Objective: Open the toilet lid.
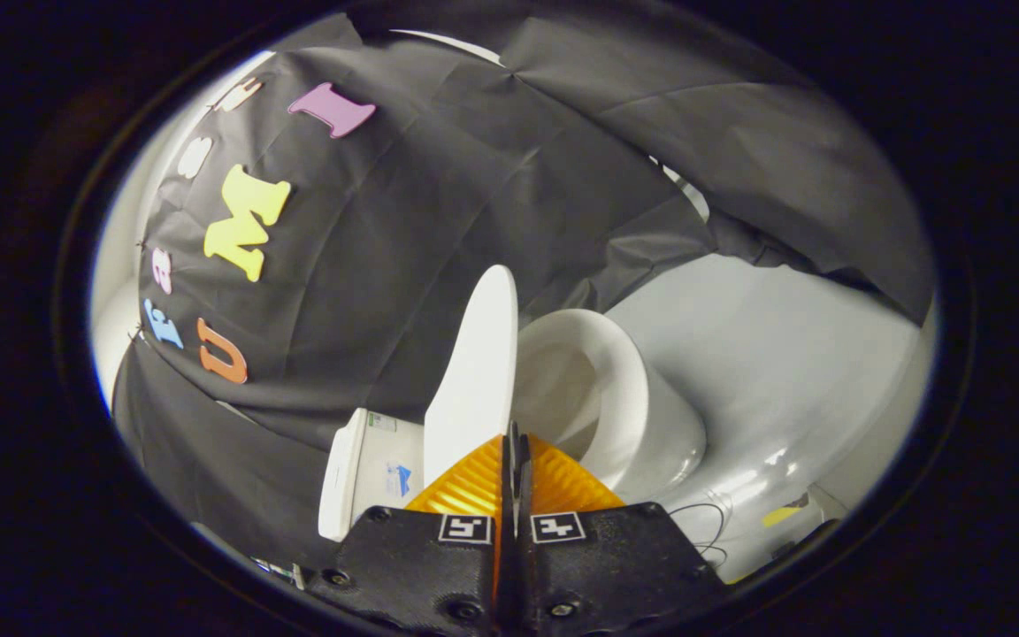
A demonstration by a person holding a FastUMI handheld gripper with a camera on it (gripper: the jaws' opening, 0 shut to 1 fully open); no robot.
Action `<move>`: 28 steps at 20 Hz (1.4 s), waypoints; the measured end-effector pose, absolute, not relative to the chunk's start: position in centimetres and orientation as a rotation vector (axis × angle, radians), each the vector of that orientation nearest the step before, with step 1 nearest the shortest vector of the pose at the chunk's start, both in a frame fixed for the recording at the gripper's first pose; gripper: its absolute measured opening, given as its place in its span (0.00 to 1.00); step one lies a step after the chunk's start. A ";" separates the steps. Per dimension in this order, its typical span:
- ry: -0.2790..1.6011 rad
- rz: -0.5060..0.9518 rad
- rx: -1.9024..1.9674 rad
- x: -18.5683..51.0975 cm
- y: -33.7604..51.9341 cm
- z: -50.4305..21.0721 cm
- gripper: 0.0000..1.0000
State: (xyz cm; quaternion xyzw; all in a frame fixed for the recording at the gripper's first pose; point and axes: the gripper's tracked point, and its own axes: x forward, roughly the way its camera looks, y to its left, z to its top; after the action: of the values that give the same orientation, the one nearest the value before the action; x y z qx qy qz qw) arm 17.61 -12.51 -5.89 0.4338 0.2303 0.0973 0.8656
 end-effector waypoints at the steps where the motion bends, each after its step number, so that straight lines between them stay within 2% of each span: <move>1: 0.478 0.202 0.906 17.5 -12.3 -5.5 0.03; 13: 0.417 0.224 0.764 16.3 -8.8 0.8 0.03; 28: 0.375 0.221 0.668 15.2 -5.6 5.0 0.03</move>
State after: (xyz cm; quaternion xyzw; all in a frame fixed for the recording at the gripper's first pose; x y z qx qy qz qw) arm 15.22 -5.59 5.04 0.3253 0.1827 0.1078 0.9215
